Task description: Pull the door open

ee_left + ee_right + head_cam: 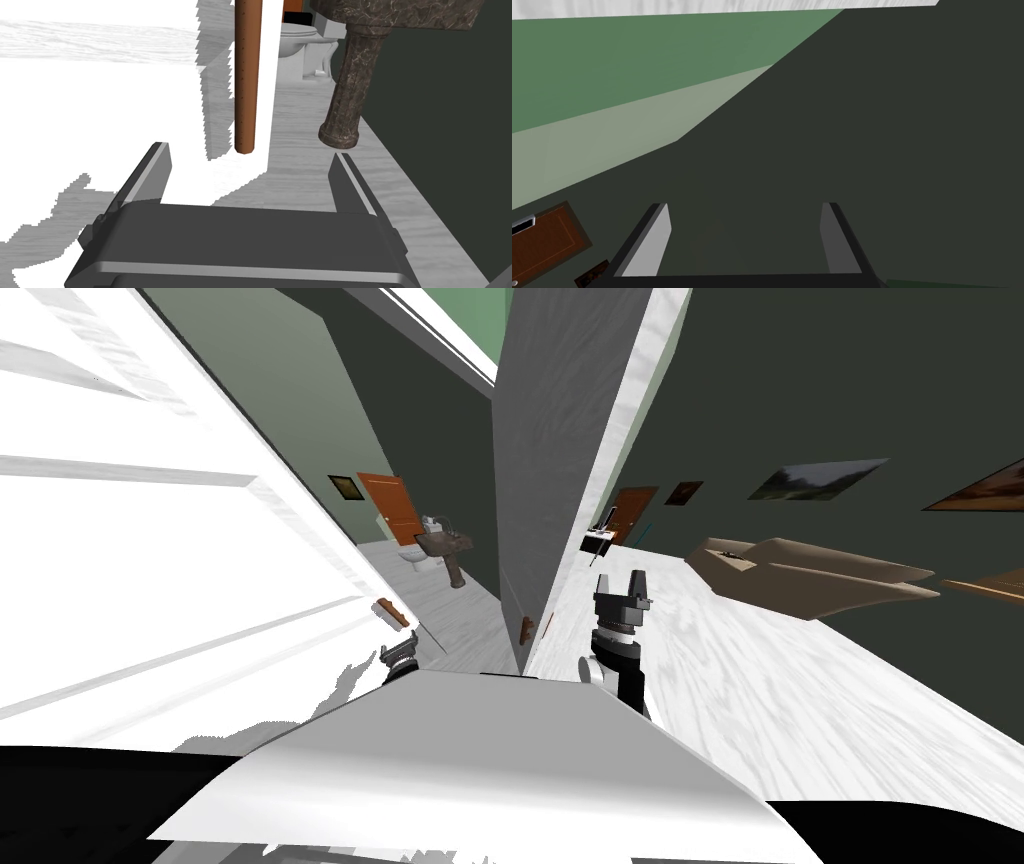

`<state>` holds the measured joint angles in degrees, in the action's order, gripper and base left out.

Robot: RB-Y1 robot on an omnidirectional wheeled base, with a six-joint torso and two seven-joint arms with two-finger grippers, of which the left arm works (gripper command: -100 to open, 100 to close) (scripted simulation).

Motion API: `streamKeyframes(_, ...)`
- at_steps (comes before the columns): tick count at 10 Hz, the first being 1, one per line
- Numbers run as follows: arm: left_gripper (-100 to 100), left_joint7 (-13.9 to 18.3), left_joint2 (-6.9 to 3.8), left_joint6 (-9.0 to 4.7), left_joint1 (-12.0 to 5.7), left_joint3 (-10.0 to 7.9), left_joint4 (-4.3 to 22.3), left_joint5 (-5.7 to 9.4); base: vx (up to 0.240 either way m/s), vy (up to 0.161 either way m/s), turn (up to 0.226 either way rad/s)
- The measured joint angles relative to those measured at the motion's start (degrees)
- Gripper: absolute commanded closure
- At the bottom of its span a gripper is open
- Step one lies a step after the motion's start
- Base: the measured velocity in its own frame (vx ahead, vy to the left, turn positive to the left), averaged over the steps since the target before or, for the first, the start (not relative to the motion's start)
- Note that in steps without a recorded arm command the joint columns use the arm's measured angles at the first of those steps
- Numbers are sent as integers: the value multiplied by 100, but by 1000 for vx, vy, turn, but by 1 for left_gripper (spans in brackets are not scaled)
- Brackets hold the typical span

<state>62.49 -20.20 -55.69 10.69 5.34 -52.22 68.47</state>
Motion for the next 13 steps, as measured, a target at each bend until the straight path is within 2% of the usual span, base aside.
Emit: streamKeyframes(13,-100,191,-61,-72,-55,21,278,204,1,16,-27)
